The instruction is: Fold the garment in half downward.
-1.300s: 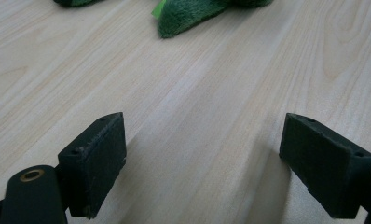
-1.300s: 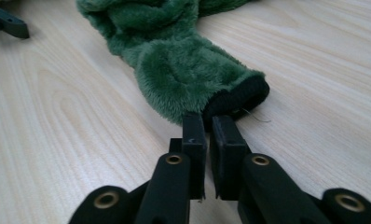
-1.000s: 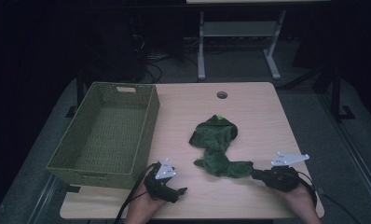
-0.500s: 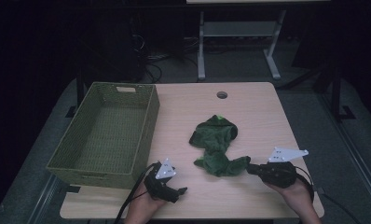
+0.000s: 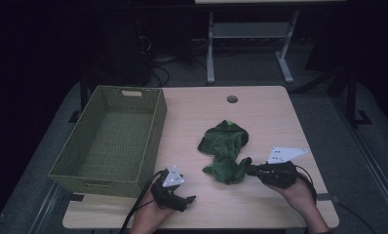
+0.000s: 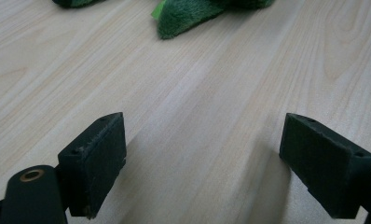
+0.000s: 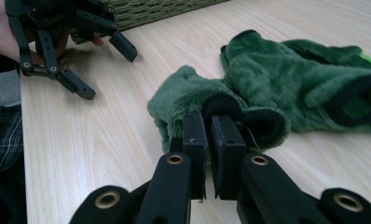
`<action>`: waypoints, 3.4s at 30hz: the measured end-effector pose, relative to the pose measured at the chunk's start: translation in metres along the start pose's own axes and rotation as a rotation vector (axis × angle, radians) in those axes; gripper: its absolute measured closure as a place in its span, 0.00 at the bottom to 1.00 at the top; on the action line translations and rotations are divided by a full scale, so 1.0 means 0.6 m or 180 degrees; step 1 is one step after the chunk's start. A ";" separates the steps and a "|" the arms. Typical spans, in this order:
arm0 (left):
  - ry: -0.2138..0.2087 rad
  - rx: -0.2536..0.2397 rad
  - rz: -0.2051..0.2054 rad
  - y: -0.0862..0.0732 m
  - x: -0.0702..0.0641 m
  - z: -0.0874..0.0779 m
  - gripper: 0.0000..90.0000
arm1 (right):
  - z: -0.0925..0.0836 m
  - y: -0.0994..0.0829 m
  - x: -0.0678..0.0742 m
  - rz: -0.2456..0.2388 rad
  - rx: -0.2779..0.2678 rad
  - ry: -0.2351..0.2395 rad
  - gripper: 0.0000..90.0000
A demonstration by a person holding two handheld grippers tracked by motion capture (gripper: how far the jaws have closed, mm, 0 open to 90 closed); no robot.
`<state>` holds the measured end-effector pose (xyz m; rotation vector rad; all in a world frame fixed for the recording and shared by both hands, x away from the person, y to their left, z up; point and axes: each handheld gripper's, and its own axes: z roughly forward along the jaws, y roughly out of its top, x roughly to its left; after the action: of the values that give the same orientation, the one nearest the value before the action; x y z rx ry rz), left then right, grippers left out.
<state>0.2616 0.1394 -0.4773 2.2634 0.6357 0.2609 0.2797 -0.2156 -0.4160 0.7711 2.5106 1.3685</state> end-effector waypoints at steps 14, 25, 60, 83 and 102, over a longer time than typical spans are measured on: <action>0.0007 -0.0003 0.0013 0.000 0.000 0.000 0.15 | 0.060 0.054 0.001 -0.0212 0.0025 0.0180 0.94; 0.0008 -0.0003 0.0014 0.000 0.000 0.000 0.15 | 0.080 0.082 -0.006 -0.0144 -0.0091 0.0105 0.90; 0.0026 0.0015 -0.0004 0.001 -0.002 0.001 0.14 | 0.171 0.021 -0.016 0.0280 0.0544 0.0080 1.00; -0.0138 0.0077 0.0059 0.049 0.009 0.005 0.20 | 0.084 0.049 -0.052 0.0361 0.0171 -0.0250 0.69; -0.0120 -0.0014 0.0185 0.164 0.067 0.025 0.40 | 0.065 0.084 -0.112 0.0525 0.0155 -0.0593 0.58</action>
<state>0.3375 0.0926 -0.4171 2.2795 0.5500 0.2473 0.3701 -0.1996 -0.4021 1.0839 2.3885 1.2228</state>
